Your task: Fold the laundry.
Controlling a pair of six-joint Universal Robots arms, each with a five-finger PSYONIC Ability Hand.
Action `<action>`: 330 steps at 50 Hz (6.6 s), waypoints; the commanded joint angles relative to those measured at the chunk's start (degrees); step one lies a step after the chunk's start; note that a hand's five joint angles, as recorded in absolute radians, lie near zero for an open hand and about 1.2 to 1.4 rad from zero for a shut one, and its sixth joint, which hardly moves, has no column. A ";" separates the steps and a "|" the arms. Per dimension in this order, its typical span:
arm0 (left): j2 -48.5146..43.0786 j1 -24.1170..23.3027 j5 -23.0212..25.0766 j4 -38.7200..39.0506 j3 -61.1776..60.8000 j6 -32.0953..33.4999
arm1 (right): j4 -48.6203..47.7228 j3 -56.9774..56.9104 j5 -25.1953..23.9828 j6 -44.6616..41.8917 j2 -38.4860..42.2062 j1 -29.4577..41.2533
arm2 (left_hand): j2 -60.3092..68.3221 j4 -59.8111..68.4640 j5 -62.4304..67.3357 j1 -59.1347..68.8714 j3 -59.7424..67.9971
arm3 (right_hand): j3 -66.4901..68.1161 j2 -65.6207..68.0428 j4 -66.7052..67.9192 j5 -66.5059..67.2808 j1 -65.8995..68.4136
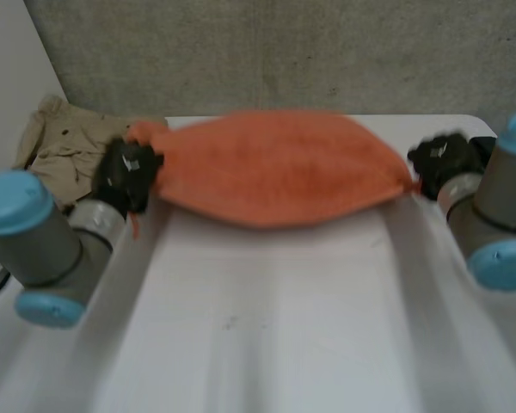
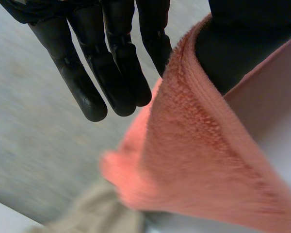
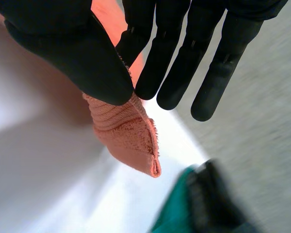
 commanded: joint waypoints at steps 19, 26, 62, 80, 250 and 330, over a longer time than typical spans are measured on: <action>-1.40 8.59 0.55 0.68 -6.56 4.09 | -0.83 14.19 -1.91 2.36 -4.38 -4.29 | -24.75 -24.98 -24.17 -24.29 -24.83 | 11.80 12.09 11.36 11.34 14.36; -1.40 9.65 1.08 0.33 -7.35 1.55 | -0.57 14.54 -2.18 3.68 -4.47 -4.29 | -1.31 -1.54 -0.72 -0.85 -1.39 | 11.80 12.09 11.36 11.34 14.36; 28.76 13.26 3.80 -44.25 -19.66 21.41 | 32.41 25.44 -8.68 -28.85 -27.25 -17.21 | 13.08 12.85 13.66 13.54 13.00 | 11.80 12.09 11.36 11.34 14.36; -6.56 -0.27 -8.93 -20.42 17.05 11.12 | 2.17 1.82 -1.82 -16.53 0.70 -8.69 | 13.08 12.85 13.66 13.54 13.00 | 11.80 12.09 11.36 11.34 14.36; -16.17 -27.79 -24.67 -42.47 31.50 -30.89 | 23.86 -10.32 -18.43 32.16 8.53 7.40 | -56.54 -56.77 -55.96 -56.08 -56.62 | -58.20 -57.91 -58.64 -58.66 -55.64; 6.07 -14.26 29.20 -42.65 30.09 -22.54 | -27.38 11.38 -5.78 5.26 6.35 24.91 | -56.88 -57.11 -56.29 -56.41 -56.96 | 11.80 12.09 11.36 11.34 14.36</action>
